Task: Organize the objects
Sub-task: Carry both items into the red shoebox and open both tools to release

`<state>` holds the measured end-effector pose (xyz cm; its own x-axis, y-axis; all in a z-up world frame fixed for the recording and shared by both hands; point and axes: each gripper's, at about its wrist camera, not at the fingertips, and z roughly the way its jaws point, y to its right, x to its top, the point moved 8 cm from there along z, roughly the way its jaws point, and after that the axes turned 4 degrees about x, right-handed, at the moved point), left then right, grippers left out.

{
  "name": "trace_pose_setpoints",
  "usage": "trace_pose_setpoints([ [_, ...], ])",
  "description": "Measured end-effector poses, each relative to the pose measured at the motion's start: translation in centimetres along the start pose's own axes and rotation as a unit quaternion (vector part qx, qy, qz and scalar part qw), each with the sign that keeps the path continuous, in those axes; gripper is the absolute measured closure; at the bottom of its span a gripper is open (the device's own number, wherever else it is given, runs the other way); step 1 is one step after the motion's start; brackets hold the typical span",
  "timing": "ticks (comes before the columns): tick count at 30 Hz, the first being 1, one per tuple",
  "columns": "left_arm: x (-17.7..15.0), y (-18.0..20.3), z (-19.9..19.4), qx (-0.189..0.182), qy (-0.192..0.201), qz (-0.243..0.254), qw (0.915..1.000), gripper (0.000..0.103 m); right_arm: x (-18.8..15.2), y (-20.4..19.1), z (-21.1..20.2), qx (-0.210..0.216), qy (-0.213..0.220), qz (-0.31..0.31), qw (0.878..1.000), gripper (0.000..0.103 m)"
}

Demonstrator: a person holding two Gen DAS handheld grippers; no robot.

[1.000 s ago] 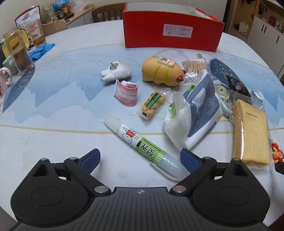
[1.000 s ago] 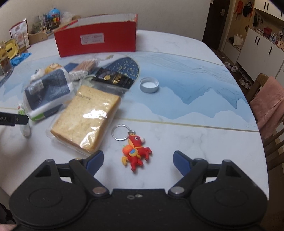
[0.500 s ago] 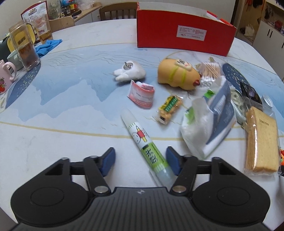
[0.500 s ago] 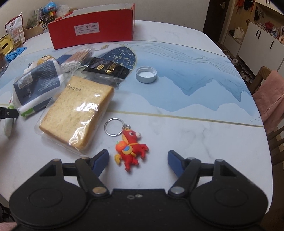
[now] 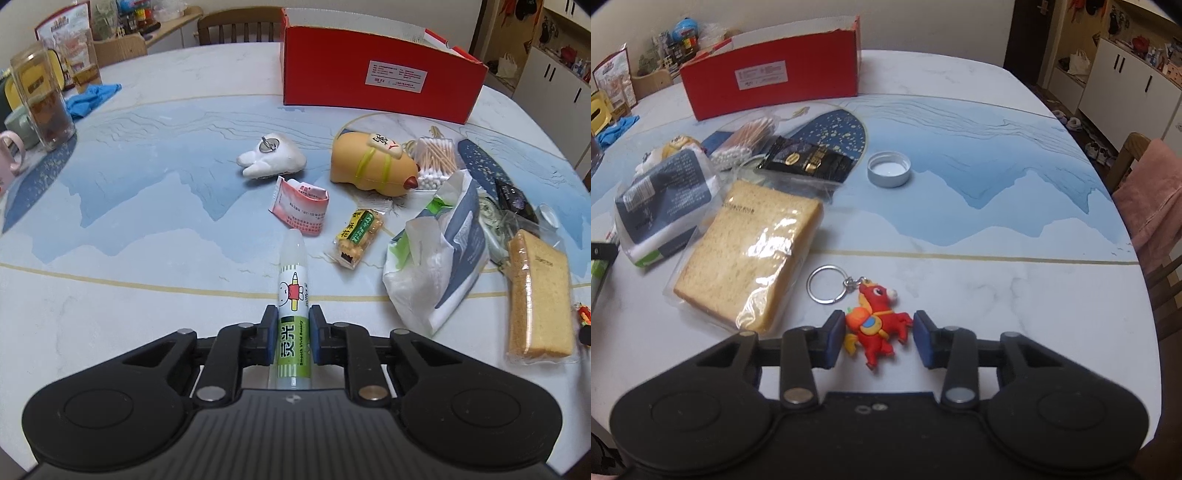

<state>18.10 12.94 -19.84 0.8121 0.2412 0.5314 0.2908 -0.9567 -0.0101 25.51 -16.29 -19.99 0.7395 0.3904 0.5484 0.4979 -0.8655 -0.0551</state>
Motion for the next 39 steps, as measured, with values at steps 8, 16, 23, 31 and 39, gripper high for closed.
trace_pose_setpoints([
  [8, 0.4, -1.2, -0.7, -0.022, -0.001, -0.019, 0.9996, 0.087, 2.5, -0.4, -2.1, 0.01, 0.021, 0.008, 1.0, 0.064],
  [16, 2.2, -1.8, -1.8, -0.036, 0.015, -0.023, 0.999, 0.087, 6.6, -1.4, -4.2, 0.031, 0.043, -0.007, 0.999, 0.064],
  [23, 6.4, -1.9, -3.7, -0.063, 0.045, -0.028, 0.9966, 0.087, 11.4, -3.3, -4.9, 0.046, 0.068, -0.036, 0.996, 0.064],
  [31, 12.8, -1.6, -4.3, -0.08, 0.074, -0.002, 0.994, 0.087, 17.5, -5.5, -4.6, 0.059, 0.092, -0.061, 0.992, 0.064],
  [39, 20.0, -0.1, -2.9, -0.093, 0.093, 0.041, 0.9904, 0.087, 24.2, -8.2, -3.1, 0.047, 0.114, -0.104, 0.987, 0.064],
])
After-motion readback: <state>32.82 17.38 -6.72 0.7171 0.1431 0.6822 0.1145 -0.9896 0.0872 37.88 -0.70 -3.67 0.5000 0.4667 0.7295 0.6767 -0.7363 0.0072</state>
